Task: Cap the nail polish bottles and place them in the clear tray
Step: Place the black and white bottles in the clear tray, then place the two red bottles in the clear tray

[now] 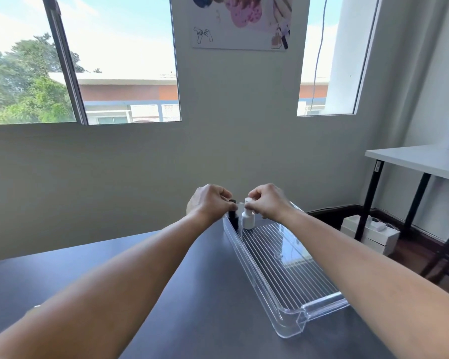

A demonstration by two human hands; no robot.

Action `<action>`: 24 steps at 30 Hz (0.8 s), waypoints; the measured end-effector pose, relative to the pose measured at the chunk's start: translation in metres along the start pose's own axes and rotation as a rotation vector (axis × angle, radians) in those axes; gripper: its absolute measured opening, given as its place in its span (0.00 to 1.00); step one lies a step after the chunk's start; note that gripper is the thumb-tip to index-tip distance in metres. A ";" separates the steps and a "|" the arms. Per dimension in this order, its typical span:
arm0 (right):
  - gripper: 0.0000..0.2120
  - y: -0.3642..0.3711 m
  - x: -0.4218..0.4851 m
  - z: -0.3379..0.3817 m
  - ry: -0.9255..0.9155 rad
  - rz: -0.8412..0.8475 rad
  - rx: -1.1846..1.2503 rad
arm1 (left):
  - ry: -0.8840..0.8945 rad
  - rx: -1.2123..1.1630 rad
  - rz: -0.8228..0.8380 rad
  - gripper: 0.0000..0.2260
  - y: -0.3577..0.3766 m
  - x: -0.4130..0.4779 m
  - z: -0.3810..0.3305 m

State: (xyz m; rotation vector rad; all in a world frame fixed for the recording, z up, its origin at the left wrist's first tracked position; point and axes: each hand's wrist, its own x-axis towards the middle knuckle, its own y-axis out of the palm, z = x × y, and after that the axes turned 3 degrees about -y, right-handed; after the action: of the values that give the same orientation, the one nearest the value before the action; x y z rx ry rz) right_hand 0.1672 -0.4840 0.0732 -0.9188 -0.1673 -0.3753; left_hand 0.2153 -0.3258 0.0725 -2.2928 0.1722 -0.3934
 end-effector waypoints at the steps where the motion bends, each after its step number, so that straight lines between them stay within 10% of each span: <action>1: 0.11 -0.001 -0.001 -0.001 0.009 -0.008 -0.001 | 0.002 -0.011 -0.009 0.14 -0.004 -0.001 0.000; 14: 0.07 -0.028 -0.076 0.065 -0.139 -0.250 0.253 | 0.122 0.013 -0.148 0.04 -0.128 -0.092 0.012; 24: 0.06 0.003 -0.171 0.138 -0.201 -0.126 0.467 | 0.102 0.068 -0.209 0.01 -0.226 -0.218 0.087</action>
State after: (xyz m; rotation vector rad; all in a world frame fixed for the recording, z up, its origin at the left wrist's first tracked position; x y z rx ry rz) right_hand 0.0131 -0.3299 0.1025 -0.4837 -0.4778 -0.3402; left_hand 0.0393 -0.0584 0.1323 -2.2312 -0.0306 -0.6154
